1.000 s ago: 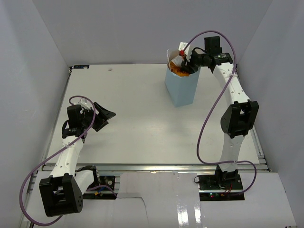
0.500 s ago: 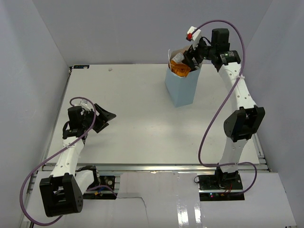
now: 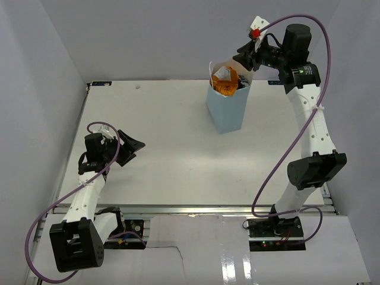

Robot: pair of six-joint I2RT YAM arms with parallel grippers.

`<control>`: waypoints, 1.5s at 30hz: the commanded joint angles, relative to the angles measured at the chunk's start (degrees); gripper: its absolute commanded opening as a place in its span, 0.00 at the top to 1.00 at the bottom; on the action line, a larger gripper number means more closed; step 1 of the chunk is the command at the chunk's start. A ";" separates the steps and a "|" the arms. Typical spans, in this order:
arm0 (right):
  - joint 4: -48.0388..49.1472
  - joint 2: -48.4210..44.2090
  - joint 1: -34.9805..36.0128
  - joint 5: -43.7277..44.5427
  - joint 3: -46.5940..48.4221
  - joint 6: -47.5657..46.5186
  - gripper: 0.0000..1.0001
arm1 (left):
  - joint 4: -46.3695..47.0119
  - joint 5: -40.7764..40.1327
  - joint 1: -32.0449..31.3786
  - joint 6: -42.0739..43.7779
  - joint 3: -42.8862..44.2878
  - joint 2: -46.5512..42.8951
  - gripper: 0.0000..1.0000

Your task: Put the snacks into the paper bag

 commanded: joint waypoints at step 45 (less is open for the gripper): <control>-13.53 20.54 3.66 24.08 4.21 -3.33 0.92 | 0.90 1.54 0.27 0.03 -0.43 -1.14 0.15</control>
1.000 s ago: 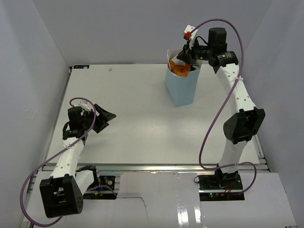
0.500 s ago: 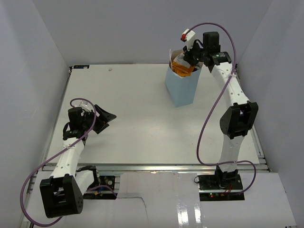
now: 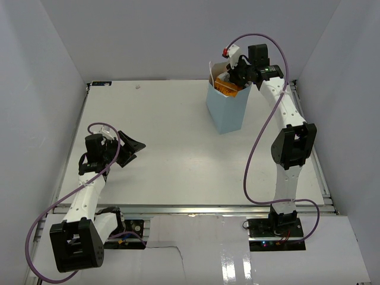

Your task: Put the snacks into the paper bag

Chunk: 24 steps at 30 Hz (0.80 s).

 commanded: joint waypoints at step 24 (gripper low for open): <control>-7.55 0.72 -0.31 -5.38 4.44 -1.04 0.89 | 0.61 1.52 0.27 0.36 0.44 -1.45 0.15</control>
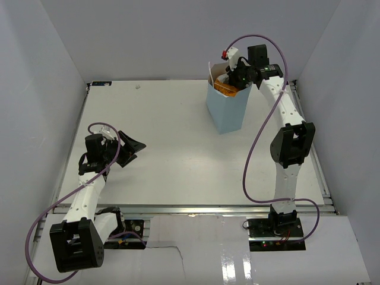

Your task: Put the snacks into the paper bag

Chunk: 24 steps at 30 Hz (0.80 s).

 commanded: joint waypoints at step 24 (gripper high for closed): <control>-7.40 -11.42 -0.71 -19.36 -1.68 -11.63 0.85 | -0.70 0.84 0.27 2.45 2.64 -2.13 0.15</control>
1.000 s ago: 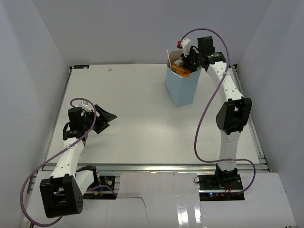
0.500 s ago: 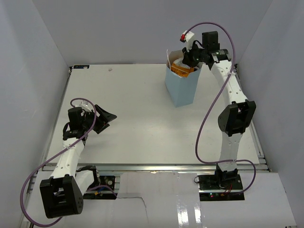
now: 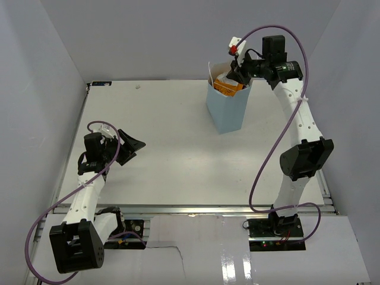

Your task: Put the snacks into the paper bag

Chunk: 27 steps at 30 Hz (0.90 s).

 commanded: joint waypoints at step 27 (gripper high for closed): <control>-13.11 15.13 0.85 8.33 7.24 -12.97 0.84 | 0.06 0.86 0.36 0.78 1.02 -0.77 0.15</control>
